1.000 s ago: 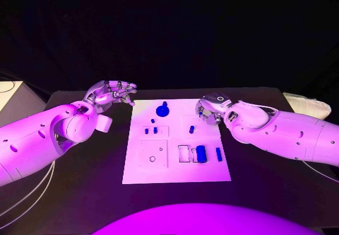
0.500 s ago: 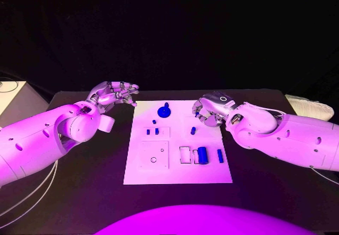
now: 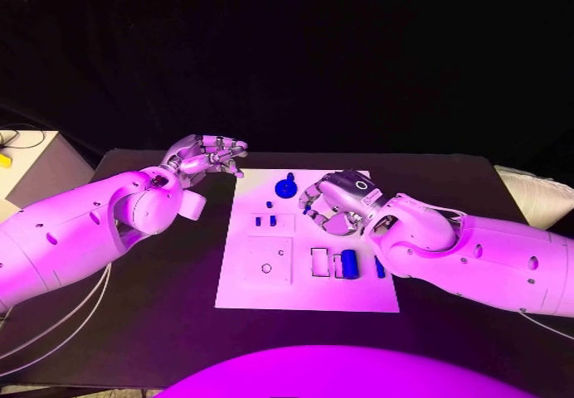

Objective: Assemble the parts on the task board

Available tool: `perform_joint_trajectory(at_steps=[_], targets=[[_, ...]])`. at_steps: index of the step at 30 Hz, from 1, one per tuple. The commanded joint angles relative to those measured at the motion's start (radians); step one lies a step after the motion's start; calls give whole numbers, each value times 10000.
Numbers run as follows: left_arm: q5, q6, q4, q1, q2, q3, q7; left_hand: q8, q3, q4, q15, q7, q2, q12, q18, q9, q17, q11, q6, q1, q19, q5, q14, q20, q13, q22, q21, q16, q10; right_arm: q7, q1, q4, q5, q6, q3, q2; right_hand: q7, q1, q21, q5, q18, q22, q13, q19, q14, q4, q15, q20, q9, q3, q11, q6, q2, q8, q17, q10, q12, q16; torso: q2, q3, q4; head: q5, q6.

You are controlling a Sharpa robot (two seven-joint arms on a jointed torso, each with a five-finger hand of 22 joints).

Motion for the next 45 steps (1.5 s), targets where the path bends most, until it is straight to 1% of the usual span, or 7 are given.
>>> perform_joint_trajectory(at_steps=[1,7,14,15,21,29,45], targets=[[19,188,4,-2,43,8,93,-45,-62,-23,11,40,-20,-36,125,-9,15,71,-25,28,61,-6,54,-3,-9,-9,-35,-67,4,1,-152,-36,-179,-55,-17,196,9,246,-20,55,-200,-21,71,-13,239,9,-52,-78,15,47,-390,73,176,57,-28,496,41,34,-6,5,26,108,-36],[22,203,27,-3,47,8,89,-46,-72,-18,13,39,-13,-43,125,-10,18,72,-28,28,65,-5,53,0,-13,-17,-45,-70,5,-247,-577,-140,-343,-17,-44,595,10,243,-32,60,-197,-36,70,-18,237,8,-52,-79,16,49,-389,71,174,56,-38,495,38,28,16,-9,3,268,-62],[23,228,49,-3,53,8,84,-46,-80,-12,14,38,-9,-45,124,-11,20,73,-27,25,66,-5,52,2,-16,-23,-52,-72,8,-611,-952,-469,-616,2,-80,1041,12,242,-40,73,-195,-45,70,-23,233,4,-51,-79,18,54,-388,68,172,55,-51,495,33,22,15,2,4,456,-109],[23,242,51,-3,51,8,77,-46,-80,-12,14,38,-9,-45,124,-11,20,73,-27,25,66,-5,52,2,-16,-23,-52,-72,8,-634,-973,-500,-632,4,-82,1074,12,242,-40,73,-195,-45,70,-23,233,4,-51,-79,18,54,-388,68,172,55,-51,495,33,22,11,3,-5,534,-109],[23,313,29,-3,45,8,13,-49,-101,1,19,31,-10,-60,123,-13,23,74,-34,17,66,-6,41,7,-25,-37,-71,-81,-3,-727,-1071,-635,-689,71,-97,1232,11,245,-50,93,-192,-58,68,-30,233,-8,-51,-80,22,68,-388,64,169,55,-43,496,26,34,15,4,-1,675,-109],[23,355,24,-3,33,8,-9,-49,-101,1,19,31,-10,-60,123,-13,23,74,-34,17,66,-6,41,7,-25,-37,-71,-81,-3,-760,-1175,-673,-720,179,-111,1290,11,245,-50,93,-192,-58,68,-30,233,-8,-51,-80,22,68,-388,64,169,55,-43,496,26,34,12,-6,-18,757,-109],[23,387,56,-2,22,8,-11,-52,-121,12,22,29,-5,-76,124,-16,26,74,-42,13,67,-4,31,12,-34,-54,-93,-90,-16,-774,-1340,-809,-773,235,-122,1406,13,241,-56,107,-189,-65,68,-34,230,-15,-51,-81,26,75,-386,62,164,55,-57,500,21,29,12,-3,-2,834,-109]])
